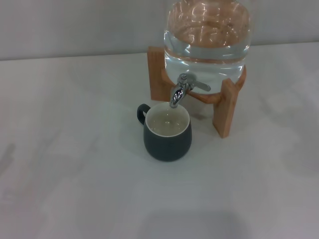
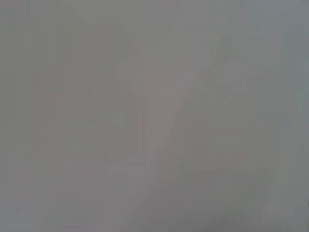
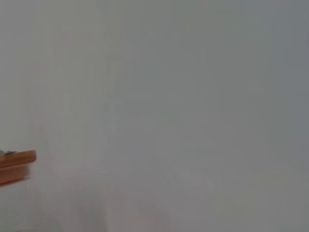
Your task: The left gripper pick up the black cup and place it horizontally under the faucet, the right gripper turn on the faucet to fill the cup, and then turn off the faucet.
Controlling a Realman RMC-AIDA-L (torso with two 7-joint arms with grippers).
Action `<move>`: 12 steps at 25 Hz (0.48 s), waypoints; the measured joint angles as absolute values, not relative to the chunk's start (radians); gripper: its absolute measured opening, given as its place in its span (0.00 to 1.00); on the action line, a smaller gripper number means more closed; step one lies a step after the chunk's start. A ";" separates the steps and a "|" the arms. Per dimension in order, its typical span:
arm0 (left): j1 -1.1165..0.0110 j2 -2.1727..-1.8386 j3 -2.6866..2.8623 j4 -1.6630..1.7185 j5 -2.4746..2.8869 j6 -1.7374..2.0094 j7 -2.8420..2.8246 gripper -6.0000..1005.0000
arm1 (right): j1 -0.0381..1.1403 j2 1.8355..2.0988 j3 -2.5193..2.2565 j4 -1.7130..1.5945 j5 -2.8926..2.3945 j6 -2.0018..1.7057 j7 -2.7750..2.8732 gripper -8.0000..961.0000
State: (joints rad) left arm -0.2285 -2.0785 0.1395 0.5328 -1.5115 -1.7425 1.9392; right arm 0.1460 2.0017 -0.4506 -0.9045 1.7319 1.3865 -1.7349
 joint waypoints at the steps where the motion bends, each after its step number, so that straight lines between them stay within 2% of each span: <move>1: -0.228 -2.078 0.140 0.535 -1.507 -1.743 1.939 0.89 | 0.146 2.002 -0.449 -0.902 1.732 1.384 -1.735 0.88; 12: -0.227 -2.078 0.134 0.551 -1.472 -1.765 1.928 0.89 | 0.143 1.998 -0.440 -0.879 1.730 1.387 -1.751 0.88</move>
State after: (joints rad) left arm -0.2266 -2.0785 0.1341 0.5514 -1.4720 -1.7652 1.9278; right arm 0.1425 1.9981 -0.4402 -0.8789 1.7298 1.3872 -1.7514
